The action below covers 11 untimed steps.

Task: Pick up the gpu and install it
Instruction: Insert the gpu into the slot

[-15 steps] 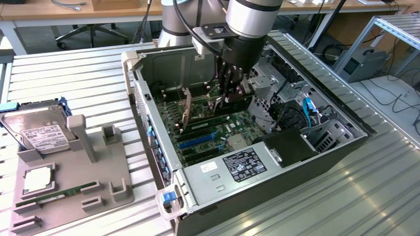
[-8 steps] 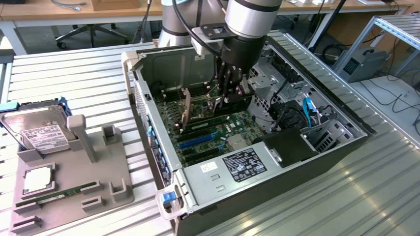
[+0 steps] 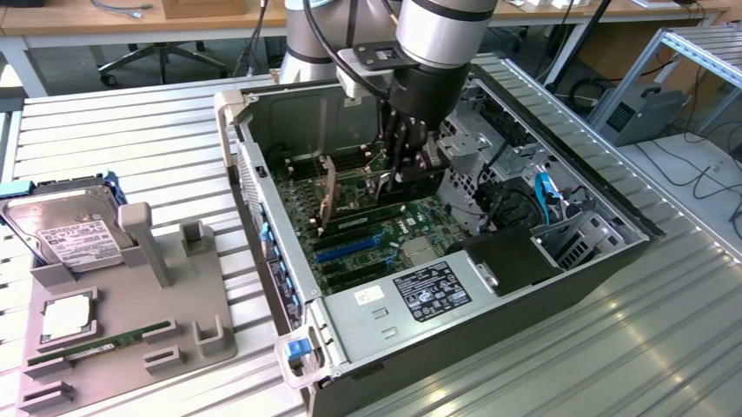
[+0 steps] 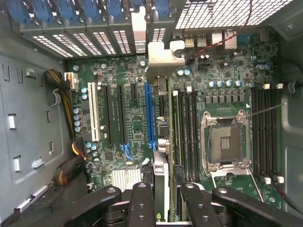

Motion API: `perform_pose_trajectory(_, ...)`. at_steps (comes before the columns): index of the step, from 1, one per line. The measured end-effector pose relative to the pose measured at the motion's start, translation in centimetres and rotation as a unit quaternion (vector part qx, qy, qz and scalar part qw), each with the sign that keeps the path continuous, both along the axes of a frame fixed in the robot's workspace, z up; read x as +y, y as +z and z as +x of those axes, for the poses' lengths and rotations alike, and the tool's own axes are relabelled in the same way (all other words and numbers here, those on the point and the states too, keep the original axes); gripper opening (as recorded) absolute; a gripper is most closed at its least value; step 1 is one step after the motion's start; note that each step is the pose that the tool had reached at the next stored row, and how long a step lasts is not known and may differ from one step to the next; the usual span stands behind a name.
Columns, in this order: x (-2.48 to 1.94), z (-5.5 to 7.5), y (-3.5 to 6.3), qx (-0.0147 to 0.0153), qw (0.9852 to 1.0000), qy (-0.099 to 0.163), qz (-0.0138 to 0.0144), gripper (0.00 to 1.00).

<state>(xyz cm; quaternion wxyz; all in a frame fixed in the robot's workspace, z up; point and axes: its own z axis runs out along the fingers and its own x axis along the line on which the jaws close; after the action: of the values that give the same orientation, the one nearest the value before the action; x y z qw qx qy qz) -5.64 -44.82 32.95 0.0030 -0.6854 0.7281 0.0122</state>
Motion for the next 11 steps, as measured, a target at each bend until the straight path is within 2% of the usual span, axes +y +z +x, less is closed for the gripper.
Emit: perform_pose_trajectory(11,-0.06,-0.31,-0.05,0.0000,1.0000,0.000,0.0000,0.27)
